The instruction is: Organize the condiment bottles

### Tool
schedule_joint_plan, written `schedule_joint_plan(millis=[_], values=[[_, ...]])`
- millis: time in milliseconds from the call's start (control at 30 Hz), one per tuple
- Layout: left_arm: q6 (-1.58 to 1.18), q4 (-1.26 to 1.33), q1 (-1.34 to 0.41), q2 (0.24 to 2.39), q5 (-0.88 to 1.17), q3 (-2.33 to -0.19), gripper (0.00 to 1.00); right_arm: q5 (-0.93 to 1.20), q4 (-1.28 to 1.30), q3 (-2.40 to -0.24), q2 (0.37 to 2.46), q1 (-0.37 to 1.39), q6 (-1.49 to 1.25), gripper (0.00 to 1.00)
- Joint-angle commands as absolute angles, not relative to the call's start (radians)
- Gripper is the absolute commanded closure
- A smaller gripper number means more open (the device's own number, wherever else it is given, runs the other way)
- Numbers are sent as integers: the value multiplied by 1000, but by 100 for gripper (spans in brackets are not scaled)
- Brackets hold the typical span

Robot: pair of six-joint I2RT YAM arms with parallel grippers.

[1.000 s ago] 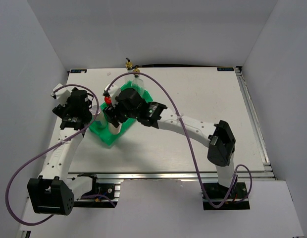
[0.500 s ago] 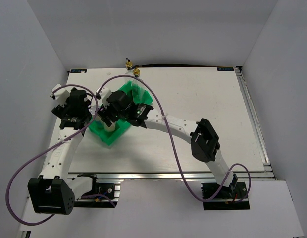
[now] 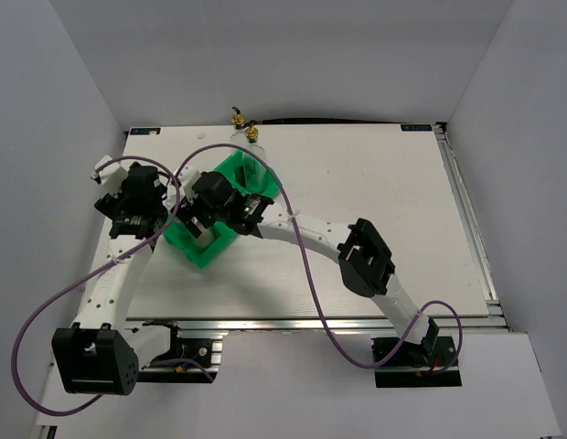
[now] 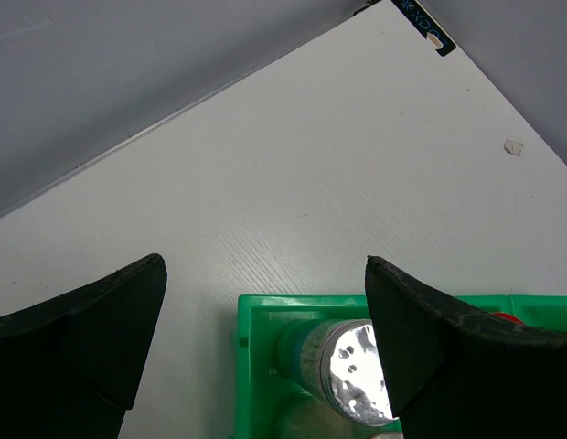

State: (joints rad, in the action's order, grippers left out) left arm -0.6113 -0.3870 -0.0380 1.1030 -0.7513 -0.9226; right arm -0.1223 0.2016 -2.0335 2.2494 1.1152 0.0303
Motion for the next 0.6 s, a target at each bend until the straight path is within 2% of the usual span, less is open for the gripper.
schedule_joint_plan(millis=[0,333,533,567], values=[[-618,-379,-29,1097,-747,-913,2,-155,124,-2105,2217,1121,44,11],[-621,-379,-31,1088,-739,-911,2,-153,126,-2042,2080,1126,64,11],[-612,-370,-29,1074,-727,-907,2,-314,13,-1667,1768,1097,57,10],[-604,-358,-31,1066,-697,-899,2,-345,0,-1596,1664,1083,46,11]])
